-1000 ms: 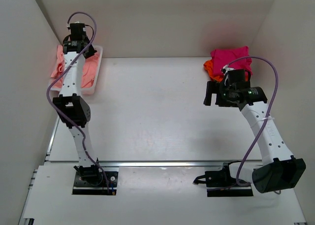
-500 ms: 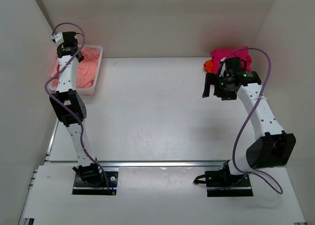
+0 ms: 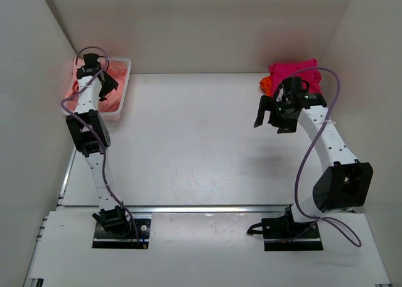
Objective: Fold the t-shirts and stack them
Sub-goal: Grab crumpled tshirt from bin with the left arm
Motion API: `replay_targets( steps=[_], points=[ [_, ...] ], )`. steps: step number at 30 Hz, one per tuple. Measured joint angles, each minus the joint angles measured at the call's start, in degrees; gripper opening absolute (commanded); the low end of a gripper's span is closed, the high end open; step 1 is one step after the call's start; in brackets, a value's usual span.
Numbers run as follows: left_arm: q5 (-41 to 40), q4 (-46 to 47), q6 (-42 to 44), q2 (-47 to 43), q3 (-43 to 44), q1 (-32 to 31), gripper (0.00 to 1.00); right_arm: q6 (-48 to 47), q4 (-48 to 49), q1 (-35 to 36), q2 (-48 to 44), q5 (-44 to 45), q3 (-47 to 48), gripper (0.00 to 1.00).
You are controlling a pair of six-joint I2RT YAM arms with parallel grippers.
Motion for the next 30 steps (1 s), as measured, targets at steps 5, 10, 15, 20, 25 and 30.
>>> replay_targets(
  steps=[5, 10, 15, 20, 25, 30],
  points=[
    [2.73, -2.54, -1.51, 5.05, 3.30, -0.37, 0.63, 2.12, 0.57, -0.33, -1.36, -1.18, -3.37, 1.00],
    [4.63, -5.01, -3.02, 7.85, 3.78, -0.83, 0.45, 3.30, 1.22, -1.05, -2.27, -1.46, -3.67, 0.99],
    [6.84, -5.86, -4.57, 8.26, 3.96, -1.16, 0.00, 3.65, 1.88, -1.44, -2.40, -1.53, -3.67, 1.00],
    [7.69, -5.64, -6.40, 8.26, 5.73, -1.11, 0.00, 3.63, 2.25, -1.38, -2.43, -1.64, -3.67, 0.99],
    [7.74, -4.04, -8.55, 7.34, 9.73, -0.44, 0.00, 3.56, 2.56, -1.01, -2.45, -1.97, -3.67, 0.99],
    [7.21, 1.11, -8.11, 0.33, 9.92, -0.35, 0.00, 3.17, 3.65, 0.04, -3.19, -1.97, -4.17, 0.99]
  ],
)
